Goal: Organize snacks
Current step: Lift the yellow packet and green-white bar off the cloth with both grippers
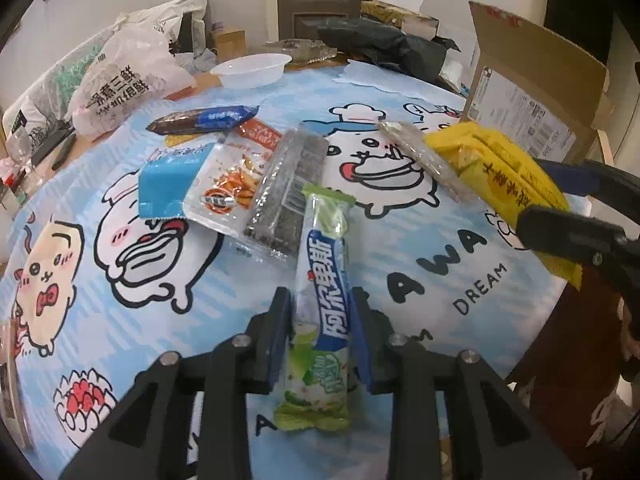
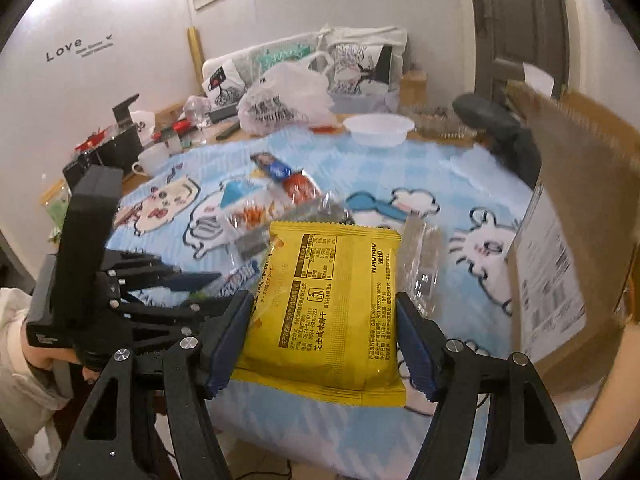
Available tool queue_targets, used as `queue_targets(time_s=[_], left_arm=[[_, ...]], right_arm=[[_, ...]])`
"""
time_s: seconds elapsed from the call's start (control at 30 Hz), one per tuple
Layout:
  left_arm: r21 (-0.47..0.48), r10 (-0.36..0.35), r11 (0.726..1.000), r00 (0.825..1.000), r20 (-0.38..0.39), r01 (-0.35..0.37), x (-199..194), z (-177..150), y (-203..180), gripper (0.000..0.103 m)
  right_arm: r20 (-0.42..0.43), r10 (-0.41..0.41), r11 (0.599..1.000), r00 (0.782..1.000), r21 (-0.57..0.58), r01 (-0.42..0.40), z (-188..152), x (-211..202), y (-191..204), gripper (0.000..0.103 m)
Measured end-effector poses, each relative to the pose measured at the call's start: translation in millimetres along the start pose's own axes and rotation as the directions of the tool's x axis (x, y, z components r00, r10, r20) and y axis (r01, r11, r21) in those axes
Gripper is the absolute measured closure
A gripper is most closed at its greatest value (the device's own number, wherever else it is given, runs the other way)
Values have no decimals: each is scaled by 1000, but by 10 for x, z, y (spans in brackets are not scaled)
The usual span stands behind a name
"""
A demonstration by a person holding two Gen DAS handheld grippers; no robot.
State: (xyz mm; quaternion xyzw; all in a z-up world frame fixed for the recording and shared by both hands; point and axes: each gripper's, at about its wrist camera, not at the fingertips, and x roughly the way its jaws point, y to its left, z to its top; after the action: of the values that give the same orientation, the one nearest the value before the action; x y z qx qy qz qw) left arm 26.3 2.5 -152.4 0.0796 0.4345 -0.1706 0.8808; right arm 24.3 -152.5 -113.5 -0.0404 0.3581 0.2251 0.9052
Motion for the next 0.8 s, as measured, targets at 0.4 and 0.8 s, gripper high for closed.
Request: queue_targets(time_s=[0.4, 0.8], left_arm=[[10, 19, 1000, 999, 32, -20, 56, 80, -83, 78], [44, -16, 999, 965, 260, 4, -963, 540, -139, 79]], right_arm=[[-49, 23, 1000, 999, 10, -23, -194, 140, 2, 36], [111, 48, 997, 993, -62, -42, 231, -448, 55, 36]])
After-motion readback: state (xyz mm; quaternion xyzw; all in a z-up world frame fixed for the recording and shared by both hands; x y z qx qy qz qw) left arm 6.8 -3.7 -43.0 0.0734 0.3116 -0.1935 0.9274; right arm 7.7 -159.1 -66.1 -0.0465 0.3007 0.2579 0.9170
